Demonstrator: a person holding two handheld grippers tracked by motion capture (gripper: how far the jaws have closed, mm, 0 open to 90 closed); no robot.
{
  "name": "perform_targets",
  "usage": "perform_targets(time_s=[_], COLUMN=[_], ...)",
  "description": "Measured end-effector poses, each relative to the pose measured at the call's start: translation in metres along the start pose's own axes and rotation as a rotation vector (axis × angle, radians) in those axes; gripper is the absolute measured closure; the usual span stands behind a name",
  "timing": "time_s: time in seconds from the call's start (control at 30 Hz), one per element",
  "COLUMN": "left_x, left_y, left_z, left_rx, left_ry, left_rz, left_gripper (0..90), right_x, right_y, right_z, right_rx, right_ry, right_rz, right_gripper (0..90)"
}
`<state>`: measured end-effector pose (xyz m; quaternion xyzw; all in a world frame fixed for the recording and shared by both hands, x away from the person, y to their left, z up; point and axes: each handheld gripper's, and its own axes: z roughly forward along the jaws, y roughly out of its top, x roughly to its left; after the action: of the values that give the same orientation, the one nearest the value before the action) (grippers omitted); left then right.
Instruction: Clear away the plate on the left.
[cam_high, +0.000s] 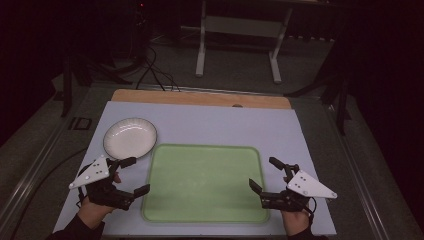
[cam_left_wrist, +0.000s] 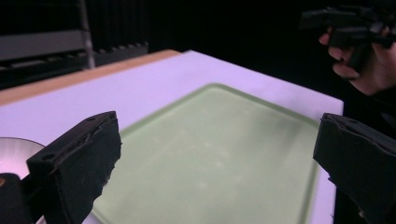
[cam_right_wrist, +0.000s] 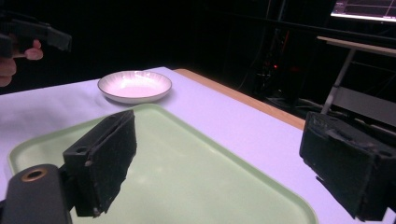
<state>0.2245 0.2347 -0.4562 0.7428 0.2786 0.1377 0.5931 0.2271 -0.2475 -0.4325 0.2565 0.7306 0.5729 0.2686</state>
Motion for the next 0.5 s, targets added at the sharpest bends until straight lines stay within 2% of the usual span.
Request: perform_targets(time_s=[0.13, 0.33, 0.5], left_x=[0.0000, 0.0004, -0.0030], left_y=[-0.0004, 0.0001, 0.0023], left_z=[0.0026, 0.0041, 0.0067], left_rx=[0.029, 0.055, 0.080], left_ry=[-0.003, -0.028, -0.044], left_rz=[0.008, -0.001, 0.019], left_gripper=[0.8, 0.8, 0.8], right_x=[-0.0031, -0.0041, -0.0016], right_y=[0.0008, 0.0007, 0.0016], right_z=[-0.0021, -0.0020, -0.0017], right_rx=[-0.001, 0.009, 0.012], right_ry=[-0.003, 0.007, 0.012], right_rz=[0.014, 0.016, 0.010], right_gripper=[10.2, 10.1, 10.1])
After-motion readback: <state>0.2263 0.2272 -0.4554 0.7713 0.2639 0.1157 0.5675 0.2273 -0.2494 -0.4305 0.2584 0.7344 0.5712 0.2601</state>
